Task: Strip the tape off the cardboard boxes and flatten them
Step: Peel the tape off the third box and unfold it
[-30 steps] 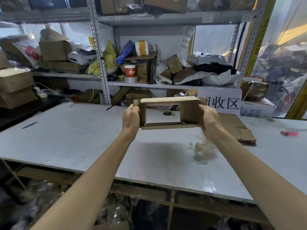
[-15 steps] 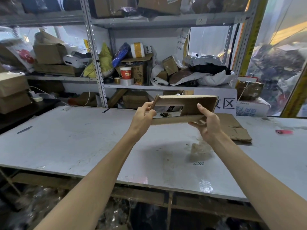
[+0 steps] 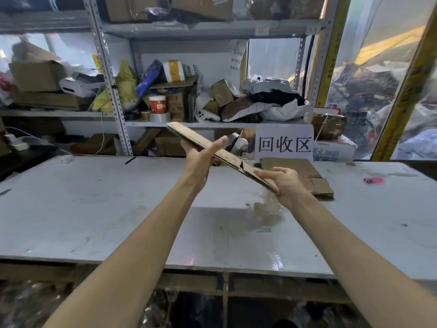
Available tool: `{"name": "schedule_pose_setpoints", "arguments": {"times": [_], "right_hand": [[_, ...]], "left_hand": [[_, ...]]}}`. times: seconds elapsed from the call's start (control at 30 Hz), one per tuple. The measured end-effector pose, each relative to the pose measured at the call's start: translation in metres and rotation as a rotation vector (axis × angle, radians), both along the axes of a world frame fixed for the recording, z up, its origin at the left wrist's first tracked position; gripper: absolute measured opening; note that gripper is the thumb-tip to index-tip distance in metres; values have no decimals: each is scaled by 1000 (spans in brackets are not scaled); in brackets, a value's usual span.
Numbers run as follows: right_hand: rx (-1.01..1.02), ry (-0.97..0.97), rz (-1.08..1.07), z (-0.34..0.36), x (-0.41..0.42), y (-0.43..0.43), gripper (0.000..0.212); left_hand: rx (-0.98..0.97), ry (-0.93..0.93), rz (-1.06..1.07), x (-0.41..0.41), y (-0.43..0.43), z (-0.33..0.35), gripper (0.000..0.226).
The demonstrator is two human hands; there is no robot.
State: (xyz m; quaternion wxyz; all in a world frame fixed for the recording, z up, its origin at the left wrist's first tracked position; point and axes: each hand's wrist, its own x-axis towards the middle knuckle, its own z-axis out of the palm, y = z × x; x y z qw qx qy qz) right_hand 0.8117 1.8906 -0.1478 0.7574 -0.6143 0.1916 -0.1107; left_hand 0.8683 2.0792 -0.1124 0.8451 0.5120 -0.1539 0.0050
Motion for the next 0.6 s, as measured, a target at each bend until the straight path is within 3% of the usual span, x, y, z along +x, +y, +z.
{"name": "schedule_pose_setpoints", "arguments": {"times": [0.07, 0.23, 0.3, 0.37, 0.47, 0.6], "right_hand": [[-47, 2, -36, -6, 0, -4, 92], [-184, -7, -160, -19, 0, -31, 125], [-217, -7, -177, -21, -4, -49, 122], [-334, 6, -306, -23, -8, -73, 109], [-577, 102, -469, -23, -7, -118, 114], [-497, 61, -329, -32, 8, -165, 98]], "left_hand": [[28, 72, 41, 2, -20, -5, 67], [-9, 245, 83, 6, -78, -24, 26], [-35, 272, 112, 16, -93, -25, 34], [60, 274, 146, 32, -103, -23, 42], [224, 201, 101, 57, -115, -23, 31], [250, 159, -87, 76, -148, -25, 31]]}}
